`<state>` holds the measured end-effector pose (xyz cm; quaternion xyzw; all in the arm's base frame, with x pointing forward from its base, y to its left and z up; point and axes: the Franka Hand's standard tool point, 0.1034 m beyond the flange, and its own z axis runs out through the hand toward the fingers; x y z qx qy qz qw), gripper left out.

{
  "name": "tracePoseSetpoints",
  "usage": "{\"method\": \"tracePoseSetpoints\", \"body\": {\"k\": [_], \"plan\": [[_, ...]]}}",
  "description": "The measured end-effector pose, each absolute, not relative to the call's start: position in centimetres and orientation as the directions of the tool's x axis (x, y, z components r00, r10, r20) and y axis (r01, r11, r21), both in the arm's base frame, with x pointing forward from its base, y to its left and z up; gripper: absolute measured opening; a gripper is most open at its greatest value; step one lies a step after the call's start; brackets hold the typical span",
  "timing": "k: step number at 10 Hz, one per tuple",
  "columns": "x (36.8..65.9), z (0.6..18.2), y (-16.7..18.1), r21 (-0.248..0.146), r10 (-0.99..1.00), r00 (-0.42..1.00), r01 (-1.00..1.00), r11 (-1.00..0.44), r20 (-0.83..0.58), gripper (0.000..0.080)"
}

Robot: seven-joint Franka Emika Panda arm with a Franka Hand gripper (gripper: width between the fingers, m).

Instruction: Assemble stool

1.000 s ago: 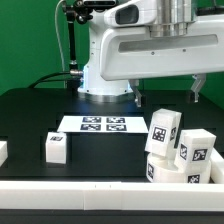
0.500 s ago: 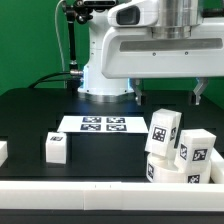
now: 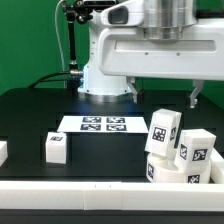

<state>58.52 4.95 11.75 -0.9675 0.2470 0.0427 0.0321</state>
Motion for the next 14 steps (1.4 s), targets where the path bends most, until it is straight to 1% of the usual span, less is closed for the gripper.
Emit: {"method": "tracePoseSetpoints", "body": {"k": [4, 6, 8, 11, 14], "plan": [[58.6, 11.7, 5.1, -0.028, -0.656, 0.747, -0.662, -0.749, -0.109, 0.0648], [58.8, 10.9, 5.1, -0.058, -0.653, 0.755, -0.656, -0.753, -0.060, 0.0648], [58.6, 10.2, 5.6, -0.073, -0.648, 0.761, -0.648, -0.758, -0.034, 0.0648], [58.3, 9.7, 5.7, -0.075, -0.639, 0.769, -0.639, -0.765, -0.025, 0.0648], [58.2, 9.2, 4.8, -0.068, -0.616, 0.787, -0.617, -0.784, -0.024, 0.0648]]}}
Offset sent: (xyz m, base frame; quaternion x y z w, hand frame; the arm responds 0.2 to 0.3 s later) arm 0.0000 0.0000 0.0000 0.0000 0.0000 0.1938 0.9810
